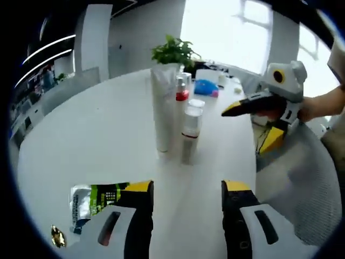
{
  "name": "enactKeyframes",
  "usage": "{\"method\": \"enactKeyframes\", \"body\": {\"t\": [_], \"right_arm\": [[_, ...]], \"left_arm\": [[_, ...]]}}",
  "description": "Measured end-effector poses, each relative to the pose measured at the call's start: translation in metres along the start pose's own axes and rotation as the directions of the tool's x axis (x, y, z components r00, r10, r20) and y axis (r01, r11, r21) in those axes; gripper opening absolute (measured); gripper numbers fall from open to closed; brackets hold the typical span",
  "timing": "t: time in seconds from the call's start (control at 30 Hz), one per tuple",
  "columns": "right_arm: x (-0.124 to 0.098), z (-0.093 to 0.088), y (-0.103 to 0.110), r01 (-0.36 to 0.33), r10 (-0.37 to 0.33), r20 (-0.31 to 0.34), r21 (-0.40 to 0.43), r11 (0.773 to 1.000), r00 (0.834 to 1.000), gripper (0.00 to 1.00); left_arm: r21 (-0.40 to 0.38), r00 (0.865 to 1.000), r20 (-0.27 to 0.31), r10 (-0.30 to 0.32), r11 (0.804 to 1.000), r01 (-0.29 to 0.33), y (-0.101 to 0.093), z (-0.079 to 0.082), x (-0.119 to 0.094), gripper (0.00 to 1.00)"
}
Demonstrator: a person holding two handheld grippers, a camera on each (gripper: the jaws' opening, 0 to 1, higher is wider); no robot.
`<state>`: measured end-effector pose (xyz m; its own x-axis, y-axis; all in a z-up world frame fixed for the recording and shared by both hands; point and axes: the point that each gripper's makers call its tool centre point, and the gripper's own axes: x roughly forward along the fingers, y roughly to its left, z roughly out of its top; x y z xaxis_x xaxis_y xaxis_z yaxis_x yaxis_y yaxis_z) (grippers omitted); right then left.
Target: Arrange the skincare products in the storage area until every visible bottle or jar stands upright without overlapping.
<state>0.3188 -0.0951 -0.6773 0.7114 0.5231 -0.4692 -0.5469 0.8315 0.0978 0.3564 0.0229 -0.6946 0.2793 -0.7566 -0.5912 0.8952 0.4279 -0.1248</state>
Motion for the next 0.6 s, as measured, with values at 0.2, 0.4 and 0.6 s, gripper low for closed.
{"method": "enactKeyframes", "body": {"t": [0.2,0.4,0.6], "right_arm": [[-0.005,0.005,0.004,-0.009,0.009,0.016,0.001,1.000,1.000,0.76],[-0.009,0.005,0.006,-0.018,0.018,0.019,0.004,1.000,1.000,0.78],[-0.012,0.006,0.010,-0.027,0.026,0.027,0.011,1.000,0.999,0.80]], "left_arm": [[-0.089,0.996,0.047,0.082,0.993,-0.078,0.005,-0.008,-0.031,0.58],[-0.171,0.983,0.081,0.164,0.974,-0.149,0.007,-0.021,-0.061,0.67],[-0.259,0.959,0.092,0.267,0.936,-0.236,0.011,-0.039,-0.090,0.77]]}}
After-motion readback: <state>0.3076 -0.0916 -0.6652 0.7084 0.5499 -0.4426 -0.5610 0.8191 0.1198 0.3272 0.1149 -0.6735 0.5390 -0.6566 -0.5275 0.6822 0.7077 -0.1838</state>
